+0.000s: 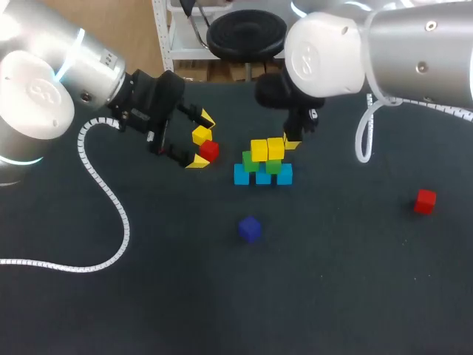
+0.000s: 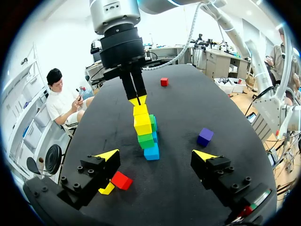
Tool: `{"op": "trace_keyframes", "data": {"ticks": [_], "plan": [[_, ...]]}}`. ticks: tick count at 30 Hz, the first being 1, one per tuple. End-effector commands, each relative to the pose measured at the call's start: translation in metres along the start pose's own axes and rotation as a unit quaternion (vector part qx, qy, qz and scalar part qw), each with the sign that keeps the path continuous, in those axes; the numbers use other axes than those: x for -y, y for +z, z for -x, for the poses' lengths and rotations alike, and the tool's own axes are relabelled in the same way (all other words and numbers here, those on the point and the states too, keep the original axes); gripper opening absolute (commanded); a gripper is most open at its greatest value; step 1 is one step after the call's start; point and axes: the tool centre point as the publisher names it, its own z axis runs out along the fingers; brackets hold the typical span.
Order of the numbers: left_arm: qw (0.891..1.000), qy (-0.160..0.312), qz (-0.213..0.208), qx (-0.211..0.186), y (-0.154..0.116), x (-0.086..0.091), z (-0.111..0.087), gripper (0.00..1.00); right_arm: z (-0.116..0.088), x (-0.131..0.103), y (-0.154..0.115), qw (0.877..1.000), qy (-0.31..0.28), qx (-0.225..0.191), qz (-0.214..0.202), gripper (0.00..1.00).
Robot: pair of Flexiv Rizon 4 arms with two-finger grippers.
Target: Place the blue cubes, place green cubes on the blue cubes, place the yellow cubes on the green cubes, then place the red cubes on the yellow cubes, and place purple cube on the red cubes.
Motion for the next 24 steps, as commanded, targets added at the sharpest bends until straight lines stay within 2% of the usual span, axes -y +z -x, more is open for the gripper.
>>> {"op": "trace_keyframes", "data": {"ticks": [1,24], "plan": [[1.000,-0.001,-0.003,-0.003,0.0003,-0.0021,0.0007,1.00,-0.0016,-0.0029,-0.0008,1.000,0.001,0.001,-0.003,0.00],[1.000,-0.001,-0.003,-0.003,0.0003,-0.0021,0.0007,1.00,0.0014,-0.0096,-0.0006,1.000,-0.003,0.004,0.004,0.00]]}}
